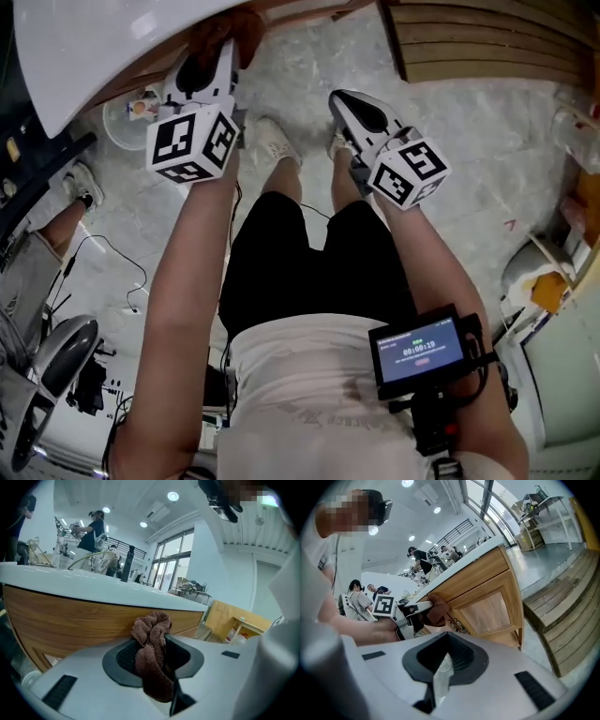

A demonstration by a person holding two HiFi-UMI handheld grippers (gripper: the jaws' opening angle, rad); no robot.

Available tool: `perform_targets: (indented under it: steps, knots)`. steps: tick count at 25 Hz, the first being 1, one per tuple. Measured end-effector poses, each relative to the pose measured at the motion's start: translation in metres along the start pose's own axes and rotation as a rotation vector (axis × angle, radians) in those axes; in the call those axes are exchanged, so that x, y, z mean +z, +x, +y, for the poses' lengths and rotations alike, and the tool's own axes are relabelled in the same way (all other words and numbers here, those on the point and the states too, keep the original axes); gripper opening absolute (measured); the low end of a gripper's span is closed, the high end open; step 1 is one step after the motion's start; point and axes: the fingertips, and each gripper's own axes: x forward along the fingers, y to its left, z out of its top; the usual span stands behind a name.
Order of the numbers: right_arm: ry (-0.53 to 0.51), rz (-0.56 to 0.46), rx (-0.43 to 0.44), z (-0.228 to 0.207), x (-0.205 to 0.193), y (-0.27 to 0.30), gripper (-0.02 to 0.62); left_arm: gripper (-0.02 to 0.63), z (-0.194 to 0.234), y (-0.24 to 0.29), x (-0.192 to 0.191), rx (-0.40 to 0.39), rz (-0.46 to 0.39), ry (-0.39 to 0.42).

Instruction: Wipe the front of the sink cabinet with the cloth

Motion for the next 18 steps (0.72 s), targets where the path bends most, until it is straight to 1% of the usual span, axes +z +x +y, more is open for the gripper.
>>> perform_targets:
  steps: [2,3,6,8,10,14,18]
  knots:
    - [-0.011,0.009,0.025,-0.014,0.003,-0.004,0.012,0.124,-0.006,0.008,0.001,0.026,0.006,-0.01]
    - [-0.014,0.01,0.038,-0.028,0.007,-0.009,0.012,0.124,-0.014,0.016,0.002,0.042,0.009,-0.014]
    - [0.025,0.003,0.052,-0.079,0.026,-0.037,0.012,0.124,-0.059,0.047,0.004,0.065,0.027,0.003]
    - [0.051,-0.005,0.053,-0.096,0.034,-0.055,0.012,0.124,-0.086,0.056,0.005,0.06,0.034,0.018]
    - [0.046,-0.016,0.061,-0.095,0.038,-0.062,0.012,0.124,-0.095,0.053,0.006,0.06,0.025,0.022]
    - [0.018,-0.04,0.084,-0.074,0.042,-0.051,0.012,0.124,-0.088,0.043,0.011,0.06,-0.017,0.033]
    - [0.04,-0.031,0.047,-0.075,0.037,-0.053,0.012,0.124,-0.09,0.054,0.004,0.03,0.014,0.026]
